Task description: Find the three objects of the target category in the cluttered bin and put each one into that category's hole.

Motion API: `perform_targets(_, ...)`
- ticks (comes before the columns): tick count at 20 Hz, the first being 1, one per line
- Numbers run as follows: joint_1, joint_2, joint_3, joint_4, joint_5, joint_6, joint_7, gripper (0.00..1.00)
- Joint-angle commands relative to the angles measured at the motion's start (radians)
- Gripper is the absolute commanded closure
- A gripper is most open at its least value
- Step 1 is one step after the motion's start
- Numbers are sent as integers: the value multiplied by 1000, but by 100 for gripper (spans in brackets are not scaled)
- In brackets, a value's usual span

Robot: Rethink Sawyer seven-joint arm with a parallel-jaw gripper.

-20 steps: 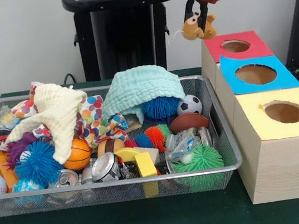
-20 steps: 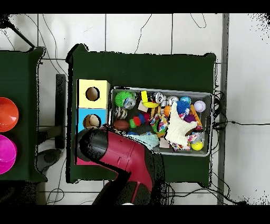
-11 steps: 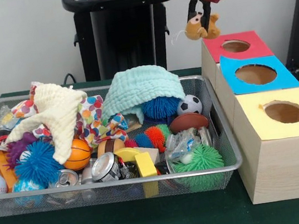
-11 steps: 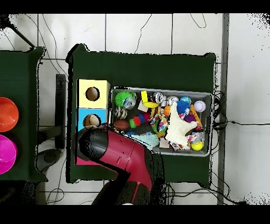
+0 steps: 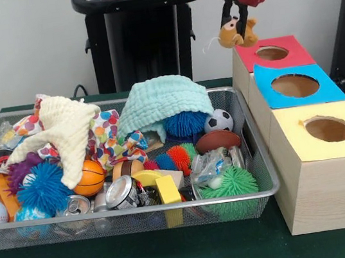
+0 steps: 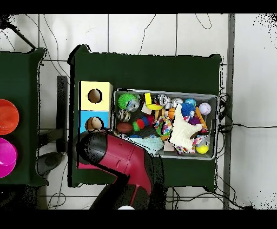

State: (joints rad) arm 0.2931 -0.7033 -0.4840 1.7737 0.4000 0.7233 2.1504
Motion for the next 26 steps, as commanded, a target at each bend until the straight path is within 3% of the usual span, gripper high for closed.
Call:
perform_targets(1,11,63,59,81,65,-67,317,100)
perform_targets(15,68,66,42,84,93,-39,384,100)
perform_targets(26,67,69,37,98,67,-53,369,100)
